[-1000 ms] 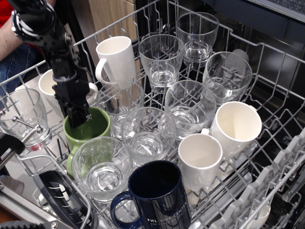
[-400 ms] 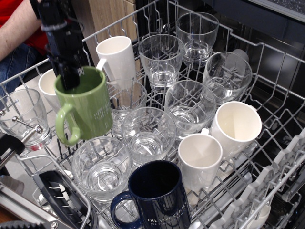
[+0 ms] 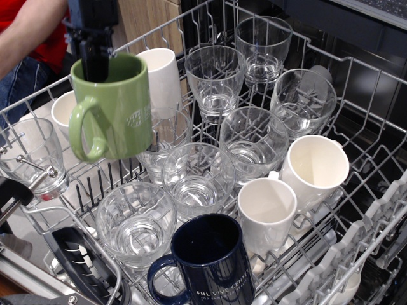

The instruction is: Pick up green mug

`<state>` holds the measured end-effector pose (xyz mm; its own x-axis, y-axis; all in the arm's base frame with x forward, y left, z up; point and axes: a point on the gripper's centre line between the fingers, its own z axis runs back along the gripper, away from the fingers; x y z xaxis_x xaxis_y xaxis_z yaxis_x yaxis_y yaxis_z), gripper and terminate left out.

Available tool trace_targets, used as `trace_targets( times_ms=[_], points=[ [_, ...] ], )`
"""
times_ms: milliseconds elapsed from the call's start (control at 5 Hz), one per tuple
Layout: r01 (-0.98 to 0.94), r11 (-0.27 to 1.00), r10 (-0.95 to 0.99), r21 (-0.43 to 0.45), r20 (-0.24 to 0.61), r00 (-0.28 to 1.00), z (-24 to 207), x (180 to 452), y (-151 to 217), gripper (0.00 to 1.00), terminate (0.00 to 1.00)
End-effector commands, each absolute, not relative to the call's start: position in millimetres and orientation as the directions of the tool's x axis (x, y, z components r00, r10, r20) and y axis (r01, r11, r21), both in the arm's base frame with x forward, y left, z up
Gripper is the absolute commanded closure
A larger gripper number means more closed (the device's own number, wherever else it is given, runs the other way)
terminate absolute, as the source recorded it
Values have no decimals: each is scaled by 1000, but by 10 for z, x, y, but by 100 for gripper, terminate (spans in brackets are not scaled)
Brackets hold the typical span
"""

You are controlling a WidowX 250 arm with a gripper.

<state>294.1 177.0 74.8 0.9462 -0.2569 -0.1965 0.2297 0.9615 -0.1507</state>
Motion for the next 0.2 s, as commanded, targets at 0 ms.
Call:
trace_targets(
  times_ms=[0],
  points=[
    [291,954,-298,-74,-139,944,1390,2898,1861,100,100]
  ],
)
